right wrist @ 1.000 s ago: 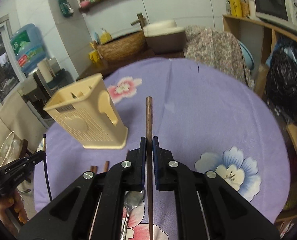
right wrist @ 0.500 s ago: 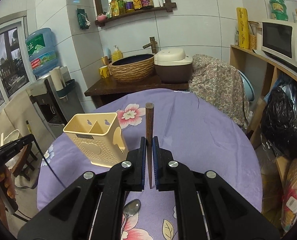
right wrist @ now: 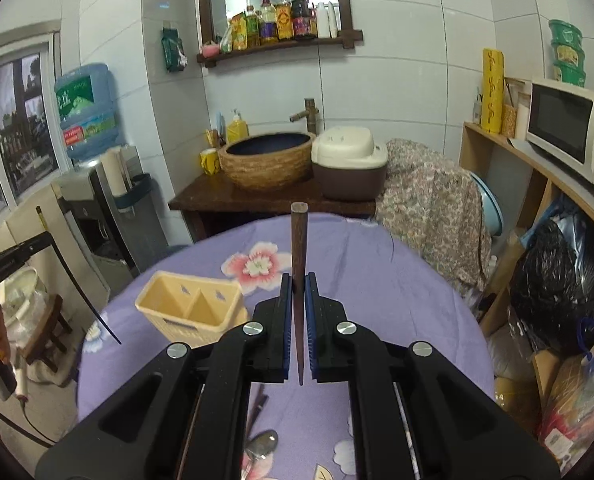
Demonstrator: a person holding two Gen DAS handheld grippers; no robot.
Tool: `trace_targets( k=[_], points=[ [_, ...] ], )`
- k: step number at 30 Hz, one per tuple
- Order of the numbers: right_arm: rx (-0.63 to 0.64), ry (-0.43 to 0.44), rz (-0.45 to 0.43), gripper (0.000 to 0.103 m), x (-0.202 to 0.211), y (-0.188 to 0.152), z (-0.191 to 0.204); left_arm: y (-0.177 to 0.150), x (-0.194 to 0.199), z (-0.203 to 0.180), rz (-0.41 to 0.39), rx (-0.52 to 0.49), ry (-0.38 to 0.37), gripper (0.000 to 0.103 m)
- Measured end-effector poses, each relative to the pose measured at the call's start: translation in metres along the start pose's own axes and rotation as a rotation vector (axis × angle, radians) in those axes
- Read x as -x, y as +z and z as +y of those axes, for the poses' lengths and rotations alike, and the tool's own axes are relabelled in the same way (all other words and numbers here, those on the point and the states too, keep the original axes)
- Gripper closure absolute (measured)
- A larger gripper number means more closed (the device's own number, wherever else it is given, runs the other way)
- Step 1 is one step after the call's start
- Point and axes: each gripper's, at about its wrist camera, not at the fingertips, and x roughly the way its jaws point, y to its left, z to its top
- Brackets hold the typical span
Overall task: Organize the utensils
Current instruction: 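Lift both chopsticks into the cream holder and open both tools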
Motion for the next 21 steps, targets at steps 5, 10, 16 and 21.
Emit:
trace_targets(
  k=[5, 10, 16, 21],
  points=[
    [-0.002, 0.057, -0.082, 0.096, 0.023, 0.059, 0.024, 0.053, 0.015, -0.022, -0.058, 0.01, -0.047, 0.095],
    [-0.017, 0.094, -0.09, 0.096, 0.014, 0.085, 0.051, 0.072, 0.003, -0.048, -0.052, 0.024, -0.094, 0.095],
    [-0.012, 0.103, -0.014, 0.096, -0.029, 0.058, 0.071, 0.045, -0.037, -0.076, -0.003, -0.012, -0.095, 0.095],
    [-0.006, 0.086, 0.043, 0.096, -0.068, 0.021, 0.076, 0.011, -0.064, -0.085, 0.025, -0.052, -0.06, 0.095]
  ],
)
